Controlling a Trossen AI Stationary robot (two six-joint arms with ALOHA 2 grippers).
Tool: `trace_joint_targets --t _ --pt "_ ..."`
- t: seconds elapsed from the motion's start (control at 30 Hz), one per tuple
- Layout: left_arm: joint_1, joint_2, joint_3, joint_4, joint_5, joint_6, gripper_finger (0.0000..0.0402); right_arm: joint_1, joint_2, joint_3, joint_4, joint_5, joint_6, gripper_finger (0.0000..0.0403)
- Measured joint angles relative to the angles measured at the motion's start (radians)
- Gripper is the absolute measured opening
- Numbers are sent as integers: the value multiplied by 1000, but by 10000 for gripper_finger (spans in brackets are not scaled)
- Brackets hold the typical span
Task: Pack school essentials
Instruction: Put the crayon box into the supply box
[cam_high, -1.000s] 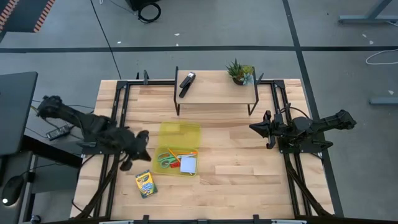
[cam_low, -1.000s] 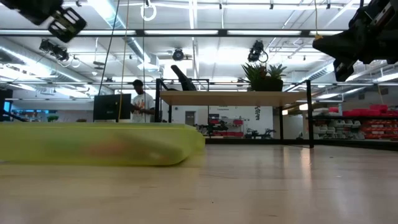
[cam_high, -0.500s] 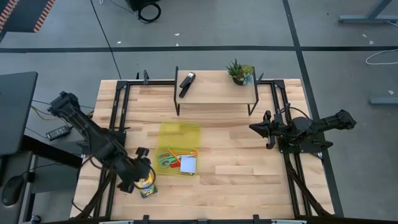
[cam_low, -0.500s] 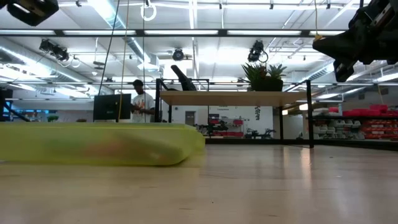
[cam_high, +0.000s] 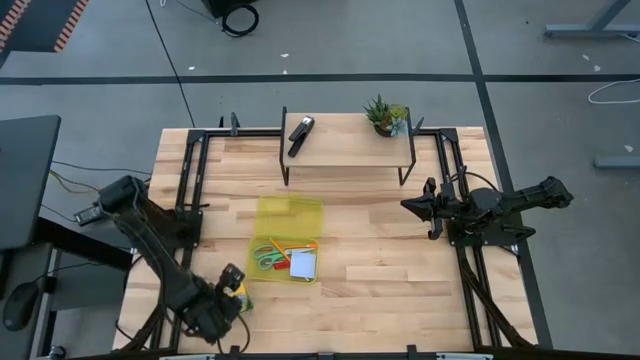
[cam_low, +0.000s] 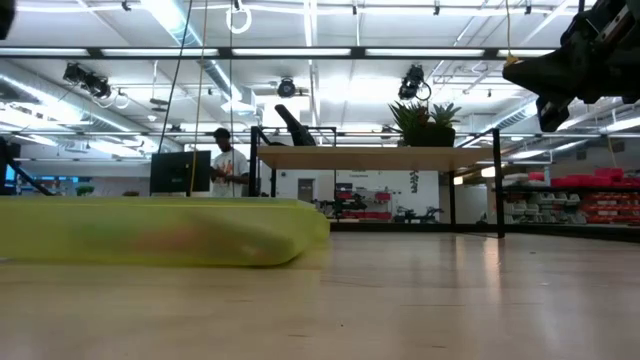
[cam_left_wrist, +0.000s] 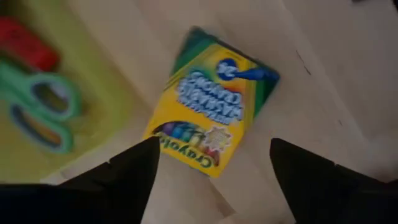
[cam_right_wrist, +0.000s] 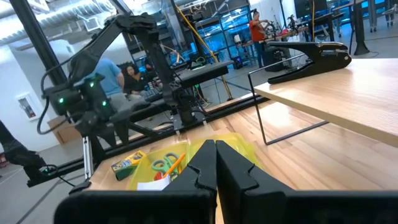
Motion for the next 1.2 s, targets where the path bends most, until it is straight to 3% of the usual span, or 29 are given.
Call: trace_joint_targets --t 0.43,0.7,1.2 --pt "-3 73 22 76 0 59 395 0 0 0 0 0 0 8" --pt "46 73 22 121 19 170 399 0 0 0 0 0 0 8" --pt "76 97 20 118 62 222 399 0 0 0 0 0 0 8"
